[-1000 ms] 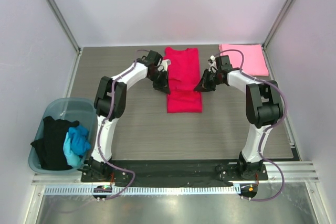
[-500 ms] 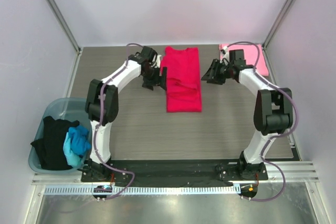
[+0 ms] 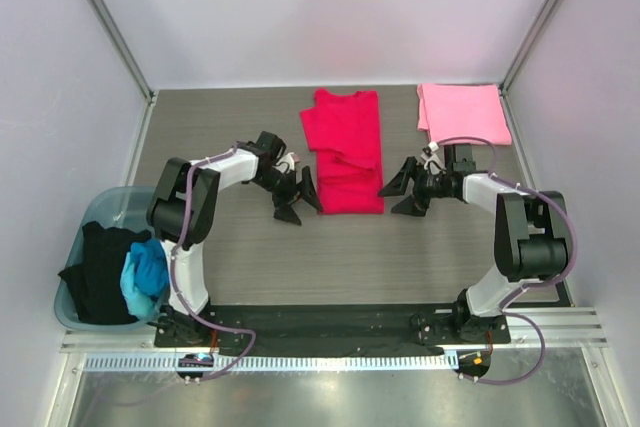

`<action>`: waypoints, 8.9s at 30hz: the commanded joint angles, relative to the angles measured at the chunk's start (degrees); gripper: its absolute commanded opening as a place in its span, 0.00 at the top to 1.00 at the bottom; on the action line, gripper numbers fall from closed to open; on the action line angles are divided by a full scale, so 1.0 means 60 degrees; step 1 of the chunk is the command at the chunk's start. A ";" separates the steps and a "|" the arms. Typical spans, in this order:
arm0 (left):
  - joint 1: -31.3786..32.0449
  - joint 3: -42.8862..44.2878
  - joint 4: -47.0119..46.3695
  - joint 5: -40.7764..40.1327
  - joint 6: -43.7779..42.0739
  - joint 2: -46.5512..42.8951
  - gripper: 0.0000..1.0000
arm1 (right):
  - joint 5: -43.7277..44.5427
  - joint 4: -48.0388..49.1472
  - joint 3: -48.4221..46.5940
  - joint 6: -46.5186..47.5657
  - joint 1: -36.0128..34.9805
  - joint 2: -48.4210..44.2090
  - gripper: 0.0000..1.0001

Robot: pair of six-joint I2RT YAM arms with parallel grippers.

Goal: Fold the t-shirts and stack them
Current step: Fold the tshirt, then neatly place the folded tshirt to the corner

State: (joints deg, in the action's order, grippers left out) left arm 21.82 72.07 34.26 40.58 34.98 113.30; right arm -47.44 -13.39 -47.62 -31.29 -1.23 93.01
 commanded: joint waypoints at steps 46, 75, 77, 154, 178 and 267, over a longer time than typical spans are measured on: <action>0.0552 0.1186 -0.1067 0.0254 0.1260 0.1889 0.81 | -0.0267 0.2231 0.0260 -0.1992 -0.0248 0.2750 0.61; -0.0078 -0.0497 -0.0480 0.0517 0.0410 -0.2738 1.00 | -0.1190 0.0401 0.1578 -0.1319 -0.0248 -0.2332 0.99; -0.0063 -0.0877 -0.0554 0.0517 0.0453 -0.2900 1.00 | -0.1204 0.0210 0.1637 -0.1187 -0.0234 -0.2493 0.99; -0.1060 0.8442 -0.3361 0.2502 -0.0621 0.3368 0.55 | 0.0319 -0.0127 -0.8194 0.2869 0.0396 0.5020 0.31; -0.0766 0.7324 -0.4040 0.4370 0.0293 0.4965 0.61 | 0.0275 0.0429 -0.8602 0.1832 0.0396 0.6953 0.25; -0.0576 0.8085 0.1204 0.1616 -0.5318 0.3808 0.58 | 0.3863 -0.5005 -1.6204 0.8568 0.2183 0.6998 0.99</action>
State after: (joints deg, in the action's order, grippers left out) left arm 18.04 118.17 41.15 50.26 3.99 135.41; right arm -25.10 -45.56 -141.23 19.05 11.35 136.05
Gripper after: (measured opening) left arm 0.414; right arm 0.169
